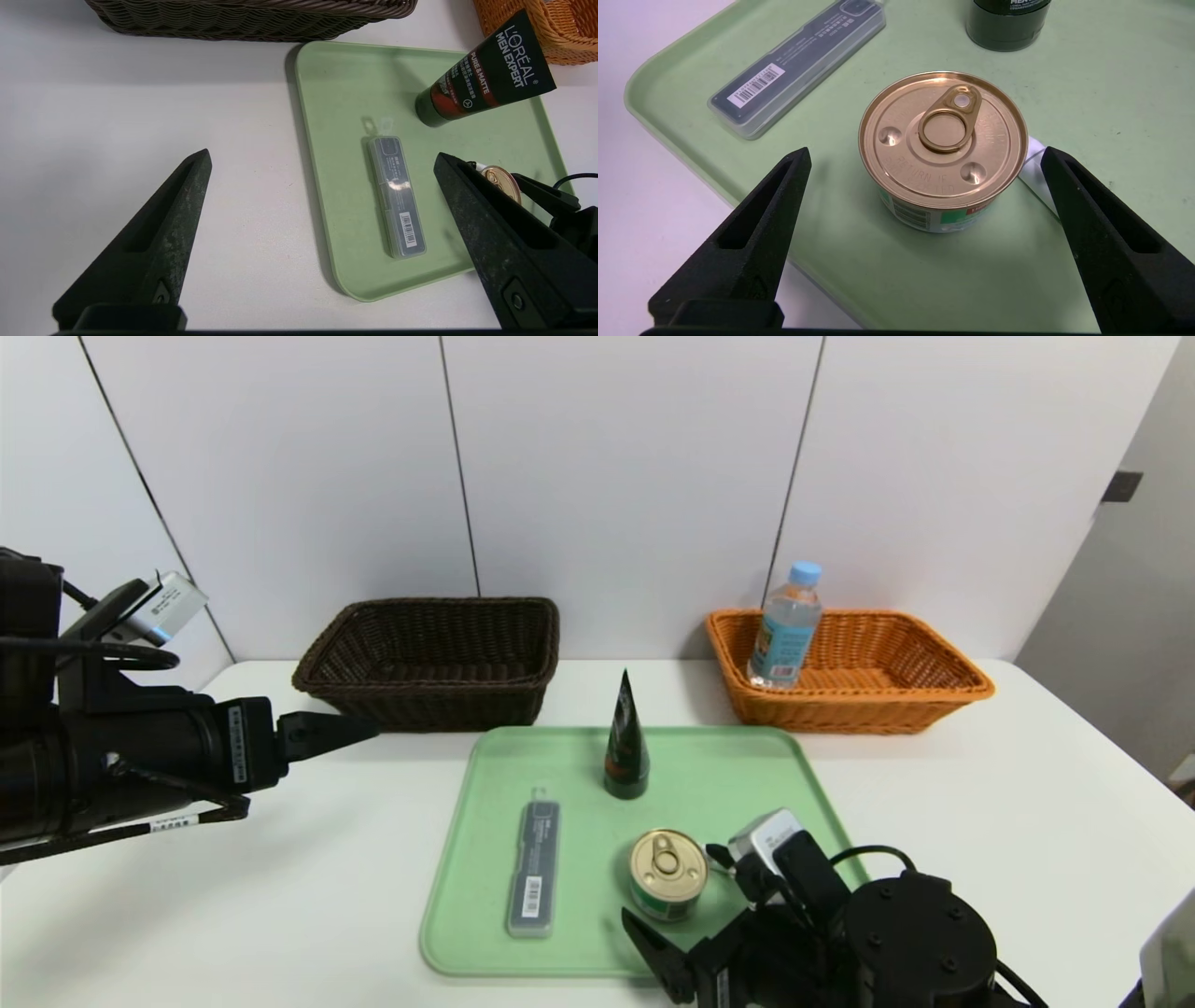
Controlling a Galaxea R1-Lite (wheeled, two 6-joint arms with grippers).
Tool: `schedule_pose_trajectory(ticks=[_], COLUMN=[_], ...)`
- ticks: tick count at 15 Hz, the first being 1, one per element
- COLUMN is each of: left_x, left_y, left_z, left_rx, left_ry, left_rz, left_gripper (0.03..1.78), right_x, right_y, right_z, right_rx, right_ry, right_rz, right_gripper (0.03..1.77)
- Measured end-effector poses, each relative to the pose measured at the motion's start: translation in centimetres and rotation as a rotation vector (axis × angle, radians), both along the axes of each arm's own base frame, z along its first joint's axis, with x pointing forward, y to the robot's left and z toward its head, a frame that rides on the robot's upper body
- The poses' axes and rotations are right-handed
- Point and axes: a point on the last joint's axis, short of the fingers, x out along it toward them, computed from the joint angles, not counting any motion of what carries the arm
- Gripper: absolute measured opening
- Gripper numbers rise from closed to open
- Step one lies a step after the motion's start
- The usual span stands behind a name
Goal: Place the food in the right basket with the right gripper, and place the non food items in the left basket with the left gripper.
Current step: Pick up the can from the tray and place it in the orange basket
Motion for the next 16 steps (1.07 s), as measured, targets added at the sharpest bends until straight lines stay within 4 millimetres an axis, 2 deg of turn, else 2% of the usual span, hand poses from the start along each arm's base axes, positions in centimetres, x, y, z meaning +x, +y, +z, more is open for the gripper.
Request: schedule_pose_trajectory(ticks=[16], left_x=[1.9], left_y=[-0.4], left_z=[-0.6], left_rx=[-0.005], left_ry=[-0.022], left_rz=[-0.001], left_gripper=[1.69], right_x=[1.8], right_y=[2.0], right_z=[-0.6], right_rx=[-0.004], right_ry=[-0.028], right_rz=[-0.001], right_gripper=[1.71])
